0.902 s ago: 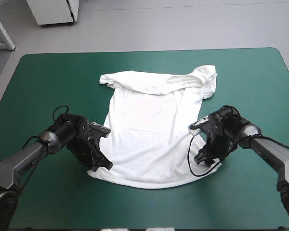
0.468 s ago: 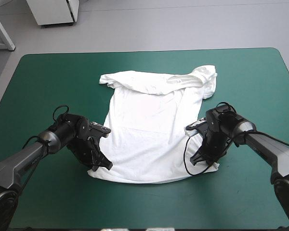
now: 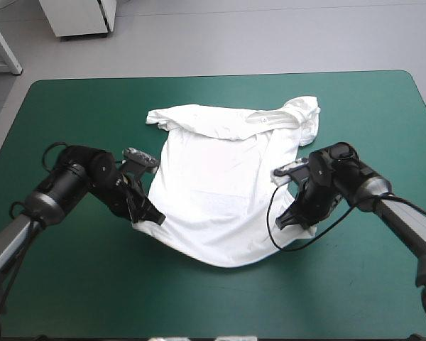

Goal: Fold the cloth

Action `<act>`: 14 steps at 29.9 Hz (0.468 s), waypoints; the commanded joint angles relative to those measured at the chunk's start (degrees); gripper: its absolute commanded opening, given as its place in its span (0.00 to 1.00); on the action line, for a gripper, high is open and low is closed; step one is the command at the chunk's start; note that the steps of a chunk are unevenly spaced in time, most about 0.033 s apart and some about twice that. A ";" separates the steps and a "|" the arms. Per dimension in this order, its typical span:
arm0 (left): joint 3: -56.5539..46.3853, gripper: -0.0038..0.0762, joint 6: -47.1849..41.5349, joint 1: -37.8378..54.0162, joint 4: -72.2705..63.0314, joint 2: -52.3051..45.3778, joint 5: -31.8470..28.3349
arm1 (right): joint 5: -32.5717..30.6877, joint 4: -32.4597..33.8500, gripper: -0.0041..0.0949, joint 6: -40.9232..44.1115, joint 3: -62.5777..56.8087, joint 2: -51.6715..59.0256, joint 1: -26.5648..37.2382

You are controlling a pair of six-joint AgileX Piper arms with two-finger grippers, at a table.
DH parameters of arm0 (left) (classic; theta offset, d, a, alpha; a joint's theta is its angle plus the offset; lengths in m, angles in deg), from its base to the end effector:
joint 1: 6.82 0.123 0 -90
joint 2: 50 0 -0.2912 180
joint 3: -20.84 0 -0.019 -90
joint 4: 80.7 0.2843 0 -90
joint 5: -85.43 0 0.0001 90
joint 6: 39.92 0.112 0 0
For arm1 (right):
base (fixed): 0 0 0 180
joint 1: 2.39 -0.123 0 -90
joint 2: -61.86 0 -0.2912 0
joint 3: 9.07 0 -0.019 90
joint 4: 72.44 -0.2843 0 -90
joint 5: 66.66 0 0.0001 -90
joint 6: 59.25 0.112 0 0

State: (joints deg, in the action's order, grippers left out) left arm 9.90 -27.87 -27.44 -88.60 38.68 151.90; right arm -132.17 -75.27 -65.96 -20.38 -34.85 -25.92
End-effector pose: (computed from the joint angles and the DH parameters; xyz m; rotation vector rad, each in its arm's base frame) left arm 0.2793 -0.1202 0.2776 0.7607 2.8002 -0.2193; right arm 0.2940 0.1335 0.2311 -0.7654 2.9371 0.0943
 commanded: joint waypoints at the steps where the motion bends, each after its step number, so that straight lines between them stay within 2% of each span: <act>1: 8.99 0.04 0.05 -0.39 -1.59 -5.95 4.16 | -3.87 1.73 0.03 1.76 7.69 8.14 0.07; 4: 16.00 0.04 0.15 -0.39 -1.83 -8.98 7.41 | -5.27 2.83 0.03 3.08 13.24 12.50 0.07; 14: 40.55 0.04 0.00 -0.39 -3.57 -13.34 7.29 | -5.91 5.96 0.03 6.32 37.33 20.07 0.07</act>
State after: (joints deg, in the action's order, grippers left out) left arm 42.86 -27.82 -27.50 -90.69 26.72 157.00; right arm -138.19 -70.87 -60.04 9.26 -16.98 -25.92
